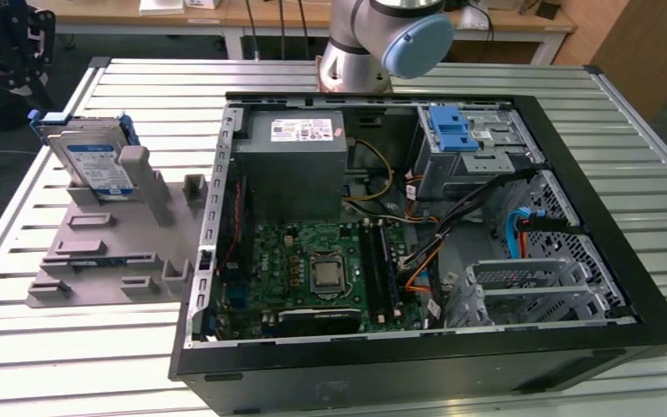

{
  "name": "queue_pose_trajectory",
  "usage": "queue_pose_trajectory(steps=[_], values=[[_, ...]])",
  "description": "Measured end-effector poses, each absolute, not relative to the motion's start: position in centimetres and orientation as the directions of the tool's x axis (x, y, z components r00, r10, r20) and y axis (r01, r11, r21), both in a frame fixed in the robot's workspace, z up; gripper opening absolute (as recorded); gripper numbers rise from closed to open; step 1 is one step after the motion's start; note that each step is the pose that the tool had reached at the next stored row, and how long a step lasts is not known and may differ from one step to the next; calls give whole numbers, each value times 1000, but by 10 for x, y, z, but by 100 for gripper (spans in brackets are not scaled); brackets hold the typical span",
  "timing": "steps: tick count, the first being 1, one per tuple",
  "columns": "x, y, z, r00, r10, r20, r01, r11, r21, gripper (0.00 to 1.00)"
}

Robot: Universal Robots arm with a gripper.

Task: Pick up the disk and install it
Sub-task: 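Pick up the disk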

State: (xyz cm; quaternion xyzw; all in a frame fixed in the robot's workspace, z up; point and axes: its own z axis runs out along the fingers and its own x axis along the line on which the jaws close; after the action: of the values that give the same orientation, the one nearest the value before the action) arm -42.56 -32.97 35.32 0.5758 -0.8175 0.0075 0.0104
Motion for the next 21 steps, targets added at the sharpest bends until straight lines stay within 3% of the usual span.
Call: queue_pose_trajectory(steps=[21], values=[[-426, -330, 352, -21, -999, 25, -1000, 21, -2, 11]])
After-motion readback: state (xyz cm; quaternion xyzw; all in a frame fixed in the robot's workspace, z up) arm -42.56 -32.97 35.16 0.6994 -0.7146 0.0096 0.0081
